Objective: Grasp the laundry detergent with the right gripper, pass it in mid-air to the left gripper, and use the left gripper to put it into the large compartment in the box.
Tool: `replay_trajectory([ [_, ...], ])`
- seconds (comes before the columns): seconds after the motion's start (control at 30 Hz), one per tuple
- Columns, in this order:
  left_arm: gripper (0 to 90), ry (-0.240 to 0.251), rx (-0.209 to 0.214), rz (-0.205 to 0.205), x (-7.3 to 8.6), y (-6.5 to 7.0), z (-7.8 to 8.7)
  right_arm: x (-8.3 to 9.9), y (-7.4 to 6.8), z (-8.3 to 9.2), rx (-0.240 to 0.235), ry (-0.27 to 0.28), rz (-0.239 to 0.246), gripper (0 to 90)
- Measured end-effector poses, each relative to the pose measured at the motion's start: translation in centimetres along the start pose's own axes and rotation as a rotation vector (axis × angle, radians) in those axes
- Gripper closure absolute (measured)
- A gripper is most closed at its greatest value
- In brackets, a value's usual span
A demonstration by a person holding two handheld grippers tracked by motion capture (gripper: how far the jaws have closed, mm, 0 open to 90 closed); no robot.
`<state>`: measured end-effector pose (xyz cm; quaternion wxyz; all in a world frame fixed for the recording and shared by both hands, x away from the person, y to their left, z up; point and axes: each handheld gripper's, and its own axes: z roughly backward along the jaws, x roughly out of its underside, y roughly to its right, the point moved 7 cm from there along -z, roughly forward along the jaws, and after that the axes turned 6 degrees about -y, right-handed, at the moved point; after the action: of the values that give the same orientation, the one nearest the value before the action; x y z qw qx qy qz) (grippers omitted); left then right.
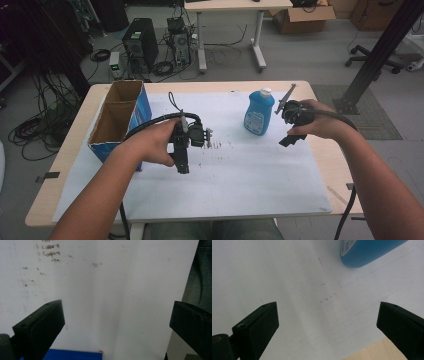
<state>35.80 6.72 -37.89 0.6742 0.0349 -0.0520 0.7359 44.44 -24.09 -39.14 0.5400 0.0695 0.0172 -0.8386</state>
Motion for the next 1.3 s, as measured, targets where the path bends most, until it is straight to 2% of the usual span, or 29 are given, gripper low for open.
replay_trajectory([
  [0.23, 0.2, 0.000, -0.001, 0.000, 0.1, 0.0, -0.1, 0.0, 0.9, -0.7, 0.002, 0.036, -0.038, 4.0],
  [0.5, 0.2, 0.000, -0.003, 0.006, 0.4, 0.1, 0.0, -0.5, 1.5, -1.5, 0.012, 0.056, -0.054, 3.9],
  [0.73, 0.2, 0.000, 0.003, 0.006, 0.3, 0.3, 0.1, -0.9, 1.9, -1.8, 0.014, 0.097, -0.068, 3.9],
  [0.9, 0.2, 0.003, 0.003, 0.003, 0.2, 0.5, 0.0, -1.2, 2.4, -2.1, 0.025, 0.155, -0.088, 3.8],
  [1.3, 0.2, 0.005, 0.004, 0.006, 0.3, 0.5, 0.0, -2.2, 3.0, -2.5, 0.029, 0.229, -0.112, 3.6],
])
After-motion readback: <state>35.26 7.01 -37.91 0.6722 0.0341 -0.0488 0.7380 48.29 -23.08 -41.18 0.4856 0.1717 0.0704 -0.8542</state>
